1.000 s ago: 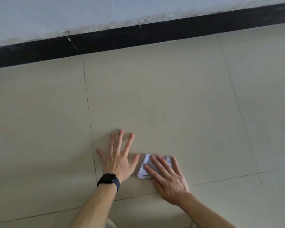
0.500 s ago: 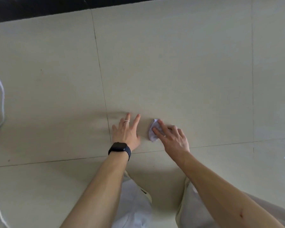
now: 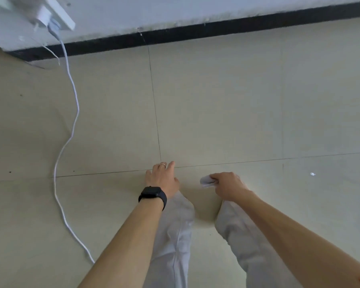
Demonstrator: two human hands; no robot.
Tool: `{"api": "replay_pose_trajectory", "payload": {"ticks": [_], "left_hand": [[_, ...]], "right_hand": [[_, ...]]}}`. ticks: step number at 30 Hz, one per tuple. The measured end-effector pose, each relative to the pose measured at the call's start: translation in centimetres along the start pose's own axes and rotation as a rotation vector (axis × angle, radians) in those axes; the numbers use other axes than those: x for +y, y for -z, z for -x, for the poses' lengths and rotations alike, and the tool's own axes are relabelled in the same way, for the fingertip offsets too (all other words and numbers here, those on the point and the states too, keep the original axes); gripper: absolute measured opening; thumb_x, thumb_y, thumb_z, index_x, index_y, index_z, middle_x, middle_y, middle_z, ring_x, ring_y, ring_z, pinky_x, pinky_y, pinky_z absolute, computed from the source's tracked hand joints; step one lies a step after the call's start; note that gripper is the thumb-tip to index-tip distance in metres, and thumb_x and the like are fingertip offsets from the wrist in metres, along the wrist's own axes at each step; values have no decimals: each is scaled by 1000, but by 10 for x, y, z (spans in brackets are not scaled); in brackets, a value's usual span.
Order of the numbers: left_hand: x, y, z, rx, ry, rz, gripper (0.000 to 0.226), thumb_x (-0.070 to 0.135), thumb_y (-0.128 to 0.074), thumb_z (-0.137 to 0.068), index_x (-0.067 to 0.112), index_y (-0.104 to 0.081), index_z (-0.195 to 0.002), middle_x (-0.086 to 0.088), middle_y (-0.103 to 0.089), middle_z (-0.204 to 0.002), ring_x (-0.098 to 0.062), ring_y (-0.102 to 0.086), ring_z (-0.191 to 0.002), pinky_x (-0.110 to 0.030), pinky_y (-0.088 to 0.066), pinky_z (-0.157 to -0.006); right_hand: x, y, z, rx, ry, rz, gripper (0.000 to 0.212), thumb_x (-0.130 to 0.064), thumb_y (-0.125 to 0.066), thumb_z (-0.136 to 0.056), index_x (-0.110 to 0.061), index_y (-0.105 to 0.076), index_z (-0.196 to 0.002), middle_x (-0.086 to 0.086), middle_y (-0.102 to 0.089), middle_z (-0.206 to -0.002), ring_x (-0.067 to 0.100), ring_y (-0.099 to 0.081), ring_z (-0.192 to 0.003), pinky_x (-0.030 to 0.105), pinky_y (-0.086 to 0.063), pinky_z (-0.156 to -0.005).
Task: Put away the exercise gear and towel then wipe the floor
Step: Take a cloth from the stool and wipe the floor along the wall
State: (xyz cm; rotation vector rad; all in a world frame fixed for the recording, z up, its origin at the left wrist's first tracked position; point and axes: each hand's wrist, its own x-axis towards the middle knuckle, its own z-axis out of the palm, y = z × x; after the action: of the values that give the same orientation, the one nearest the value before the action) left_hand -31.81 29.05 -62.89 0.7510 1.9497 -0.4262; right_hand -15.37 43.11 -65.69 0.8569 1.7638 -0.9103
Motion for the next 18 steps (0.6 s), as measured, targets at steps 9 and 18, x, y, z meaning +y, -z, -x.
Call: {"api": "replay_pose_trajectory", "payload": {"ticks": [9,18], "left_hand": [[30,163,181,161,-158,-88,45,29,-40,-96,21,-41,-141,-4,-48,-144,-26,-37,-135,-41,-34,-103],[94,280,354,377,-367,-216,50,36,-35,-97,25,-38,-146,-1,-50,-143,-24,-42,-133,-42,-30,-107]], "right_hand": [[-20,128,260,357,-12,-390,42,-22,-49,-93,-44,-61,-128,-5,-68,-124,20,-63,-108,29,-49,-87],[-6,182,504,773,122,-883,35,-26,-60,-89,-54,-68,-108,-14,-68,-72,13,-61,-71,38,-53,-73]]}}
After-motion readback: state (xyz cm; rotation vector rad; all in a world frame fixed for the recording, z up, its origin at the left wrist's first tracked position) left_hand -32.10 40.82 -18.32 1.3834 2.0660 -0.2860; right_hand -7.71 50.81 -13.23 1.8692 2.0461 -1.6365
